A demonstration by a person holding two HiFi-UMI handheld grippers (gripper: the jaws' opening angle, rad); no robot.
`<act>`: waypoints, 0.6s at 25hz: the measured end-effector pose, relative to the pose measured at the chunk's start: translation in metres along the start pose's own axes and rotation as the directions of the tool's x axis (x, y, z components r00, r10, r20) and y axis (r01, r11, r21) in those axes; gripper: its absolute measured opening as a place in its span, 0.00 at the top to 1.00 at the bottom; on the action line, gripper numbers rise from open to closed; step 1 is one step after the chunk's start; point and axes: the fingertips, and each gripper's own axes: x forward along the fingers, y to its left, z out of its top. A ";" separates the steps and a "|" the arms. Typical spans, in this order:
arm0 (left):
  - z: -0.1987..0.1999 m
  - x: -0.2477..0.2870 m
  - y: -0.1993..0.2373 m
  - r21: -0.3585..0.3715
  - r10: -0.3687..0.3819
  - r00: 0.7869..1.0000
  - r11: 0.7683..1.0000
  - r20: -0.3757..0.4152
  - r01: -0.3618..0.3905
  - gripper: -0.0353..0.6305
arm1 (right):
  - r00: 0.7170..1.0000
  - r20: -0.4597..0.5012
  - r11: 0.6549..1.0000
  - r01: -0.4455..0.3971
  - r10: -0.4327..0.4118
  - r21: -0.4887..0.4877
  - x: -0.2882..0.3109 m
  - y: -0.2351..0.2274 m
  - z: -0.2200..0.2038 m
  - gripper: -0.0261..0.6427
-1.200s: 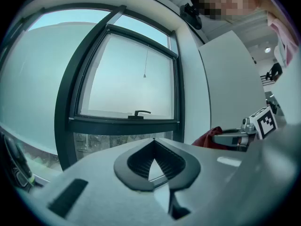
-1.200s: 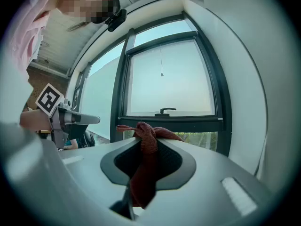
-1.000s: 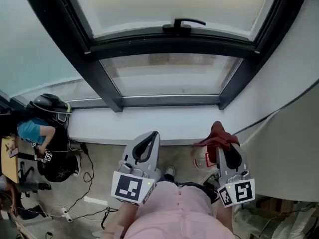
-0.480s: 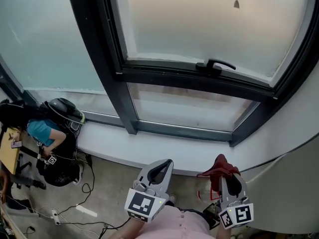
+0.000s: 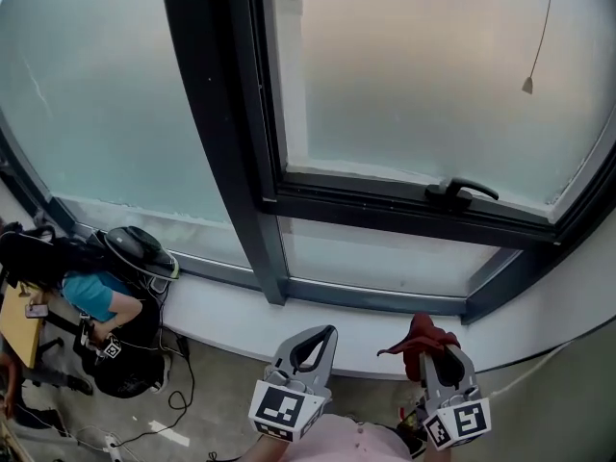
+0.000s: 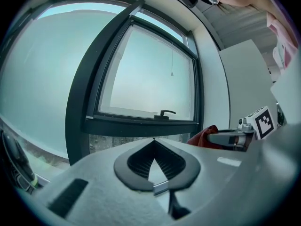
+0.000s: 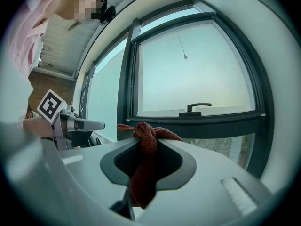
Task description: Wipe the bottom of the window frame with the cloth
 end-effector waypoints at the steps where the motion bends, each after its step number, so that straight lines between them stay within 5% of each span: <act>1: 0.006 0.003 0.012 0.003 -0.004 1.000 1.000 0.004 0.004 0.96 | 1.000 0.008 1.000 0.003 -0.003 -0.003 0.013 0.004 0.005 0.84; 15: 0.032 0.016 0.132 0.024 -0.007 0.999 1.000 0.032 0.006 0.96 | 0.998 0.060 1.000 0.008 -0.008 0.000 0.132 0.057 0.027 0.84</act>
